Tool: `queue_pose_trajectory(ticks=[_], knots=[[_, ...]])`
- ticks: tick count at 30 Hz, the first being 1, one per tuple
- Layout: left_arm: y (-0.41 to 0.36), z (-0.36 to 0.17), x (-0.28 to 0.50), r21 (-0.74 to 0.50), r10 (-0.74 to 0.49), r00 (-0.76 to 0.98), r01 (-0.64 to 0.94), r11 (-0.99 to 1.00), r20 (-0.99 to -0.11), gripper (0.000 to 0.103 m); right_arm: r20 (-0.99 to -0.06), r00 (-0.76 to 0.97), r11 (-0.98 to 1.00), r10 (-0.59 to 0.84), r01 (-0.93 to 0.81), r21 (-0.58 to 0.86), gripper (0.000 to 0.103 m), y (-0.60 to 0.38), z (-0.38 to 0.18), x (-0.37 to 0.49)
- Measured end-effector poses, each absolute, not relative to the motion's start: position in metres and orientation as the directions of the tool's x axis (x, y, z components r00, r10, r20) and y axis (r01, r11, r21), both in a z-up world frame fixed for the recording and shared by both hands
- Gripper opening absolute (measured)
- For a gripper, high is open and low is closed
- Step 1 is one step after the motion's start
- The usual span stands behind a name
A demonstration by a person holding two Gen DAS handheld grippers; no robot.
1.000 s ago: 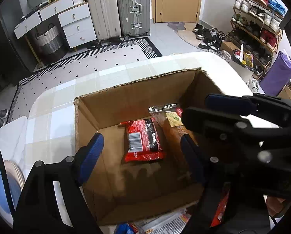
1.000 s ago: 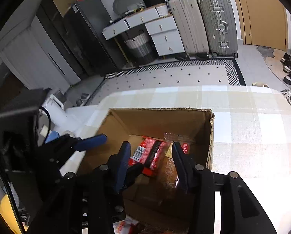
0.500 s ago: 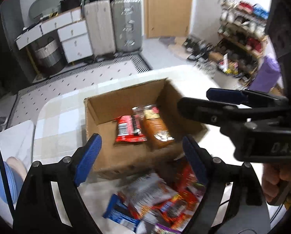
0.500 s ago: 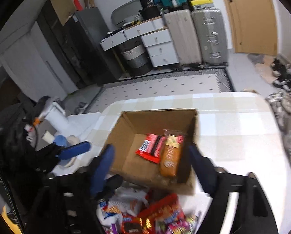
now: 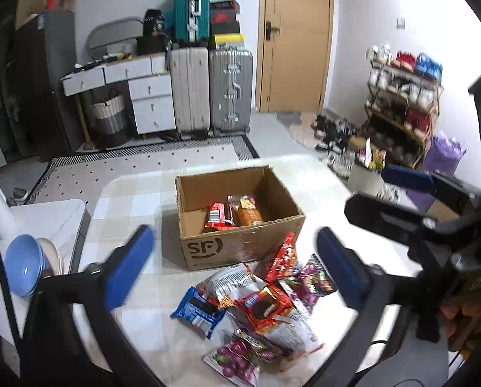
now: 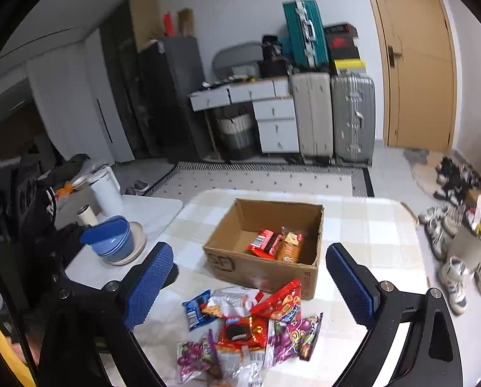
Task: Organize snacks
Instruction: 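Withdraw both tools from the box back toward the snack pile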
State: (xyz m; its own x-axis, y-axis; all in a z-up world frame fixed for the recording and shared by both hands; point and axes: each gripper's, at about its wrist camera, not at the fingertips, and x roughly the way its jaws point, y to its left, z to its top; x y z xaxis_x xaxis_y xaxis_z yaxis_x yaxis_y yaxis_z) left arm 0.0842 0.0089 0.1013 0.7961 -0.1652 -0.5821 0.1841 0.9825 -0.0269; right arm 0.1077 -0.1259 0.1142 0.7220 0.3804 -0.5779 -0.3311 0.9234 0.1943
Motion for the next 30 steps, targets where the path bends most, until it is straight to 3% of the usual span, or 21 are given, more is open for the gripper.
queue_pose_trajectory(ticks=[10,16,20,30], knots=[[0.041,0.125,-0.021,-0.072,-0.144,0.859,0.125,0.990,-0.492,0.103,-0.369,0.849,0.925,0.379,-0.355,0.132,0.102,-0.137,0.136,-0.005],[0.056,0.103,-0.055,-0.014,-0.067,0.876,0.069,0.998,-0.478,0.103,-0.325,0.867,0.924,0.379,-0.335,0.183,0.102,-0.146,0.111,-0.044],[0.061,0.073,-0.061,-0.007,-0.052,0.867,0.056,0.998,-0.495,0.103,-0.328,0.865,0.924,0.378,-0.333,0.187,0.102,-0.146,0.086,-0.056],[0.053,-0.033,-0.045,-0.009,-0.079,0.763,0.096,0.995,-0.642,0.103,-0.494,0.790,0.932,0.361,-0.308,0.189,0.102,-0.135,0.005,-0.053]])
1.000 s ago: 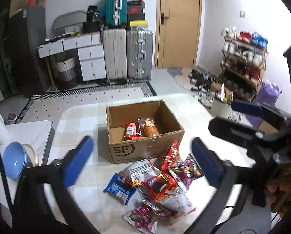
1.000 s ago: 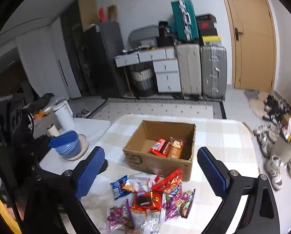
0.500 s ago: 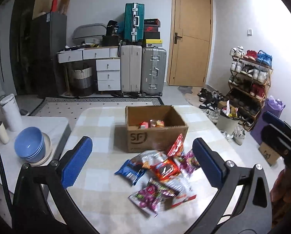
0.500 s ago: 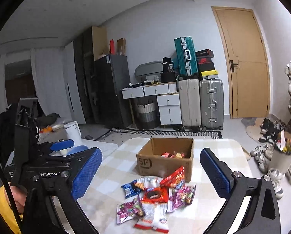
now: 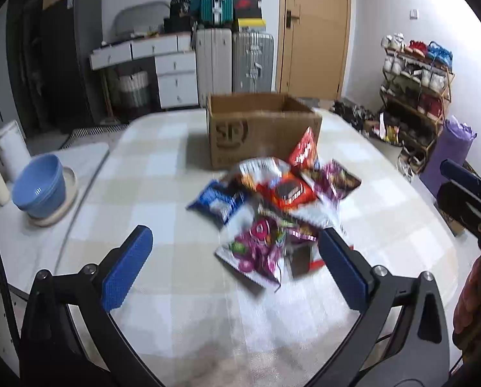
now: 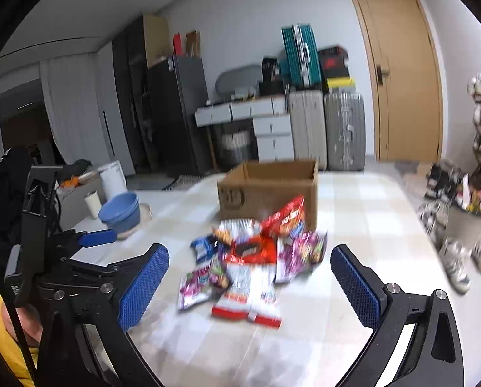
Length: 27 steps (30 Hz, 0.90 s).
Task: Organize snacks
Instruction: 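Withdraw both tools from the box back toward the snack pile, then grasp the purple candy bag with the left tool while the right tool grasps the white chip bag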
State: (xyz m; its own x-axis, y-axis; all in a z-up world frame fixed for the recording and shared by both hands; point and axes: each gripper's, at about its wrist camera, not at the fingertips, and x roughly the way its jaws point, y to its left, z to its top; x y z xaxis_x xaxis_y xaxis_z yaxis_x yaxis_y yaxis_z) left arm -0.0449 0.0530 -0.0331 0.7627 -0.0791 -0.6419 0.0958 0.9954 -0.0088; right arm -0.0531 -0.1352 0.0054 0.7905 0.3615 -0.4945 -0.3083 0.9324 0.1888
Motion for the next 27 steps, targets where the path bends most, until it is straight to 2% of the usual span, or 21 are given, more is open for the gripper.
queue_pose_trajectory(ticks=[4,18,27], knots=[[0.048,-0.048,-0.034,-0.001,-0.070,0.749,0.092,0.996,-0.659,0.103,-0.537,0.774,0.942,0.336,-0.279,0.187,0.102,-0.132,-0.011,-0.044],[0.055,-0.060,-0.017,-0.060,-0.088,0.718,0.064,0.996,-0.690,0.103,-0.547,0.769,0.943,0.331,-0.274,0.187,0.102,-0.127,-0.016,-0.041],[0.069,-0.085,-0.001,-0.098,-0.105,0.689,0.050,0.994,-0.717,0.103,-0.621,0.714,0.946,0.324,-0.261,0.194,0.102,-0.120,-0.040,-0.022]])
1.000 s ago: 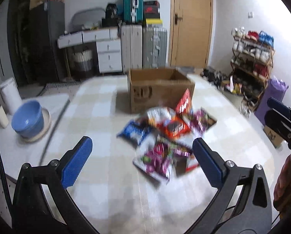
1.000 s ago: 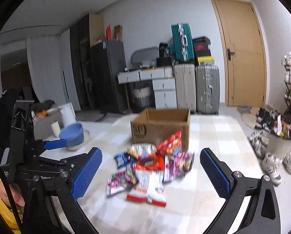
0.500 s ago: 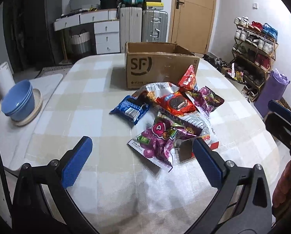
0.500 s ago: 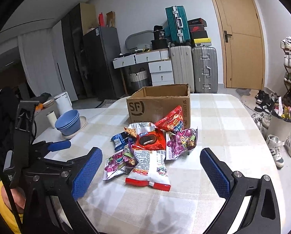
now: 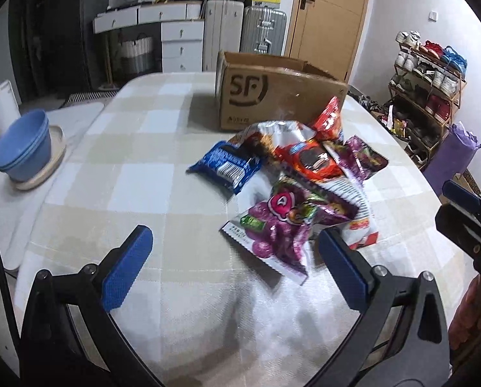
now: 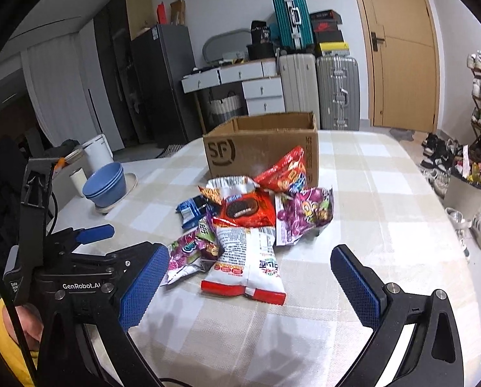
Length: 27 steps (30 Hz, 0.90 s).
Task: Organize snacks
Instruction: 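Grasp the purple candy bag with the left tool while the right tool grasps the white chip bag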
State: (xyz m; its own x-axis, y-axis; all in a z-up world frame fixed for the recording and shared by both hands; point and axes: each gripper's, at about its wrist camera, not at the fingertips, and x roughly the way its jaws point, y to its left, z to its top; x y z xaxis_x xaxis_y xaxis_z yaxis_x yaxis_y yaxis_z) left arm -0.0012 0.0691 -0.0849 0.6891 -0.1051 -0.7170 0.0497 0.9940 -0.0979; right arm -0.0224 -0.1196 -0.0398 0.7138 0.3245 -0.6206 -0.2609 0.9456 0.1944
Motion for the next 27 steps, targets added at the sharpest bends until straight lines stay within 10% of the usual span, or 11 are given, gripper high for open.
queue_pose_trajectory(ticks=[19,27], knots=[[0.039,-0.131,0.074,-0.110,-0.257,0.556,0.285,0.952,-0.790,0.102,-0.688,0.652,0.948,0.319,-0.217,0.235,0.102,-0.129,-0.072,0.011],[0.036,-0.141,0.084,-0.183,-0.331,0.526,0.314,0.932,-0.783,0.069,-0.712,0.620,0.944,0.329,-0.210,0.253,0.102,-0.127,-0.084,0.020]])
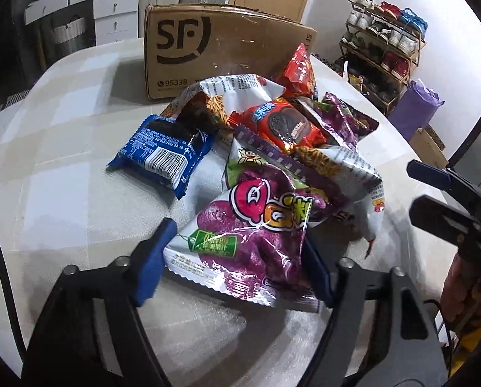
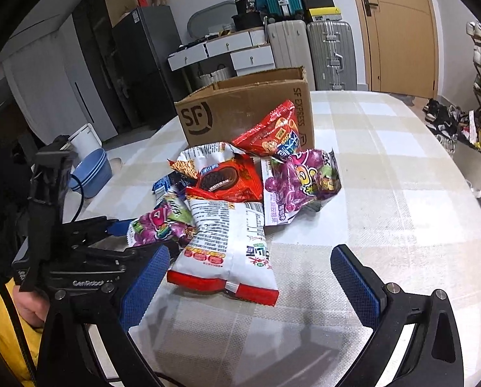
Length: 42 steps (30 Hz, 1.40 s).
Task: Organize snacks
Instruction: 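Grasp the purple candy bag with the left tool while the right tool grasps the white chip bag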
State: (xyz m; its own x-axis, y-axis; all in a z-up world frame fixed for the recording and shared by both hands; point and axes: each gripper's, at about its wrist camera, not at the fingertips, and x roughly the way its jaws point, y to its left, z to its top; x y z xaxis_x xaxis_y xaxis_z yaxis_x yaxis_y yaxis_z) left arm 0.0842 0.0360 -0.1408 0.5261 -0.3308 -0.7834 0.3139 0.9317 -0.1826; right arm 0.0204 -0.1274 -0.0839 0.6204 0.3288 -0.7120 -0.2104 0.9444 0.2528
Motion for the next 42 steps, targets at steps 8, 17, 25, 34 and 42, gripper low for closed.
queue_pose_trajectory(ticks=[8,17,25,34,42], knots=[[0.033,-0.143,0.080,-0.199,-0.335,0.534,0.296,0.934,-0.777,0.064,-0.722,0.594,0.934,0.356,-0.196,0.299,0.102,-0.131,-0.089,0.024],[0.067,-0.132,0.049,-0.197,-0.299,0.566,0.235,0.952,-0.768,0.064,-0.747,0.543,0.924,0.383,-0.232,0.306,0.102,-0.113,-0.094,0.045],[0.102,-0.126,0.029,-0.242,-0.283,0.583,0.149,0.959,-0.762,0.064,-0.800,0.462,0.924,0.381,-0.209,0.319,0.100,-0.097,-0.121,0.067],[0.106,-0.115,0.017,-0.240,-0.276,0.596,0.141,0.960,-0.754,0.064,-0.781,0.468,0.910,0.414,-0.232,0.343,0.058,-0.090,-0.121,0.063],[0.103,-0.097,0.000,-0.239,-0.276,0.620,0.143,0.960,-0.734,0.064,-0.743,0.486,0.887,0.461,-0.283,0.365,0.053,-0.079,-0.110,0.040]])
